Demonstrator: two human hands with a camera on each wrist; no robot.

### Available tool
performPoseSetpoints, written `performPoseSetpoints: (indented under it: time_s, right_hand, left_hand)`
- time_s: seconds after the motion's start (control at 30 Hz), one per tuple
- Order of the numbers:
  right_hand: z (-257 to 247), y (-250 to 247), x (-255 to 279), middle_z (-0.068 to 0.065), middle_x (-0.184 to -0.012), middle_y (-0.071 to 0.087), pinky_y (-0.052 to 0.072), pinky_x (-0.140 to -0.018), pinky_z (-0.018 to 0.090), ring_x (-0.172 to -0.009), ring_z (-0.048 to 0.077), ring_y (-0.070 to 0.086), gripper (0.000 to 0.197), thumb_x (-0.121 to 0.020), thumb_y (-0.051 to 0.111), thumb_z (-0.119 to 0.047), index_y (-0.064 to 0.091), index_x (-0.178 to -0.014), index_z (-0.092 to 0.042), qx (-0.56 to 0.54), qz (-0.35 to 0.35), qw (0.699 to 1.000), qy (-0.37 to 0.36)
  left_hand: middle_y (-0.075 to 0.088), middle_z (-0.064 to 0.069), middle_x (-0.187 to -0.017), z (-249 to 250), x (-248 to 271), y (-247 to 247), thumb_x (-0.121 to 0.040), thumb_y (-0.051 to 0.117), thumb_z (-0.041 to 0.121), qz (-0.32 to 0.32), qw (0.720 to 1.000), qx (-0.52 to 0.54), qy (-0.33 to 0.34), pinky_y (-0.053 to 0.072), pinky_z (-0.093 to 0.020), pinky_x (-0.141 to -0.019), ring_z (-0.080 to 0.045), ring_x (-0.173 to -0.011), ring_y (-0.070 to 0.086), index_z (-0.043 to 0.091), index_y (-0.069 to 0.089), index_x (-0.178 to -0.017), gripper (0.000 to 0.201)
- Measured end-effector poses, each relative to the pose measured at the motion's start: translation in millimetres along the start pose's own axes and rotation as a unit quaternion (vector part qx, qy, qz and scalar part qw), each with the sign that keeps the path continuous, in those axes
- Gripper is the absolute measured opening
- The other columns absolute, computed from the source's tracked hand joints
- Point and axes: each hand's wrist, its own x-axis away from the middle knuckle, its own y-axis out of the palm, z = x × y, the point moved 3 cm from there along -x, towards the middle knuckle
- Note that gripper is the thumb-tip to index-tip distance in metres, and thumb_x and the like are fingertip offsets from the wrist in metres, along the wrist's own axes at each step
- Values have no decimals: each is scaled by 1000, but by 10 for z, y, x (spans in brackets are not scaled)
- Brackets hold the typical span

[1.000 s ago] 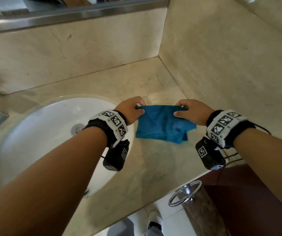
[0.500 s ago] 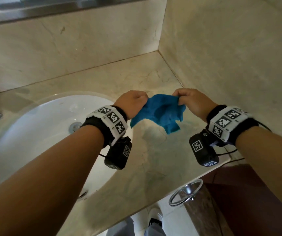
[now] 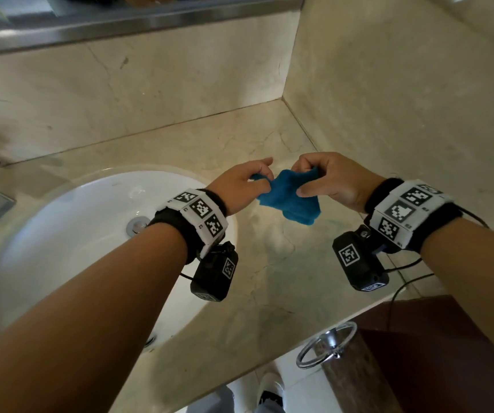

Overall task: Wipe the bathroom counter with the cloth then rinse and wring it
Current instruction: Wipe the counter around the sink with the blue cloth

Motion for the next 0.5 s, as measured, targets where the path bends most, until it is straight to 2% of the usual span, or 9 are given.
performPoseSetpoints:
  time_s: [0.07,0.17,0.23,0.3,0.33,0.43,0.5]
  right_hand:
    - [-14,-40,16,6,-83,49,39,-65,28,-71,20,46,28,-67,57,8,41,-65,-15,4,6,1000,-7]
    - [-27,-96,63,-2,-101,53,46,-63,17,-73,6,56,41,-74,46,24,43,-73,-17,5,23,1000,-17]
    - [-26,-108,88,1,-103,54,47,-63,16,-74,7,56,43,-73,44,26,43,-75,-17,2,28,999,-26]
    - [-11,-130,117,3,-102,55,49,-65,20,-75,13,57,44,-73,45,26,46,-80,-18,-2,46,999,-26]
    - [5,-150,133,4,-103,55,50,-67,24,-76,17,58,46,-74,47,24,48,-86,-20,2,61,998,-22]
    - [64,-204,193,8,-110,54,54,-70,36,-81,21,60,52,-76,53,15,45,-109,-24,13,92,996,17]
    - [105,-211,233,7,-107,55,55,-62,32,-81,21,60,54,-77,55,13,41,-116,-23,13,81,996,39]
  left_hand:
    - [44,-3,-143,6,10,5,-83,57,0,-6,1000,11,15,31,-22,-100,-7,-135,34,21,51,-73,25]
    - [59,-2,-126,-27,-2,44,-81,61,2,-17,999,24,28,40,-29,-99,-7,-125,48,19,47,-71,23]
    - [65,3,-100,-16,21,79,-75,60,13,-12,999,37,27,45,-29,-87,-11,-105,58,20,46,-70,16]
    - [54,3,-76,0,51,86,-70,56,20,0,999,16,28,42,-30,-73,-14,-81,54,23,44,-70,12]
    - [49,3,-71,1,63,81,-72,56,20,1,1000,3,30,40,-29,-69,-14,-73,49,25,45,-72,12]
    - [53,4,-73,-19,81,32,-87,57,10,7,999,-31,24,41,-26,-71,-12,-70,49,28,48,-80,21]
    - [56,4,-78,-21,89,2,-89,57,12,3,997,-73,24,42,-22,-72,-8,-73,52,27,52,-86,17]
